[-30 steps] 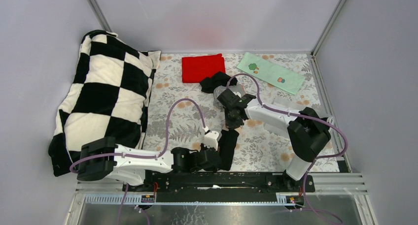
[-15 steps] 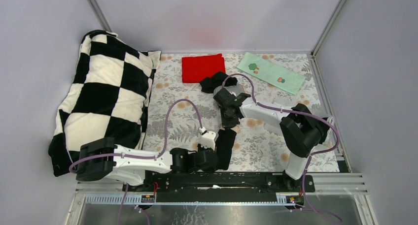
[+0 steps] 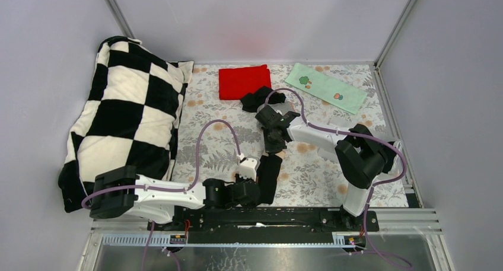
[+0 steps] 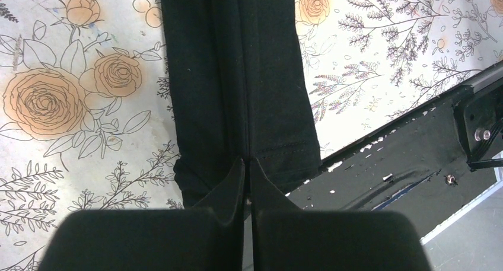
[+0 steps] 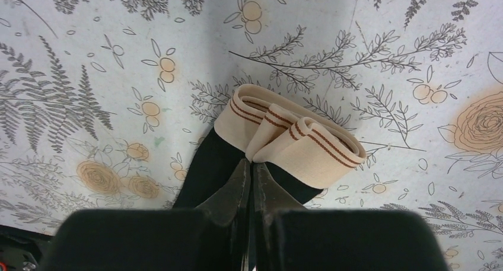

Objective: Roll the underwear
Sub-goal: Fold the underwear at the center of the board.

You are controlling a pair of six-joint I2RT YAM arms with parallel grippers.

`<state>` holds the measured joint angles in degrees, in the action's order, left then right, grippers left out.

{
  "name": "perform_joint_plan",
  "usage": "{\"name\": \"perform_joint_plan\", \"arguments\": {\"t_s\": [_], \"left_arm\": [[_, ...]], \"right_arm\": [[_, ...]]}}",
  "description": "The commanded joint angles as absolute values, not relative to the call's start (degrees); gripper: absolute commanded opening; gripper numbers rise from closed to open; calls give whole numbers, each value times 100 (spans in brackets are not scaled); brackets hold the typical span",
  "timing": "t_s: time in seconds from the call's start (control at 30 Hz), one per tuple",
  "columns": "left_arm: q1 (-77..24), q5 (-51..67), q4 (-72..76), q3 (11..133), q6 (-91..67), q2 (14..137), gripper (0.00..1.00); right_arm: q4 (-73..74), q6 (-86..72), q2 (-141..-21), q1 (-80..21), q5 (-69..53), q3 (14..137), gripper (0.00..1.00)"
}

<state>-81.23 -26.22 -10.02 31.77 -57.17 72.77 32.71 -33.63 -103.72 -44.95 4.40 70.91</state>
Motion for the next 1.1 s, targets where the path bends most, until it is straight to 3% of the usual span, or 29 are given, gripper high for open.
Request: {"name": "perform_joint_plan", "arguments": {"t_s": [0.0, 0.47, 1.07], "left_arm": [[-8132, -2616, -1257, 3085, -5818, 7157, 0], [-8130, -2695, -1322, 3068, -5827, 7021, 0], [-8130, -2728, -1371, 2735, -6037, 6752, 0]], "right_arm": [[3142, -3226, -10159, -4485, 730, 7441, 0], [3462, -3184, -9792, -4533, 730, 7601, 0], [2990, -2998, -10639, -4761, 199, 7951, 0]]}}
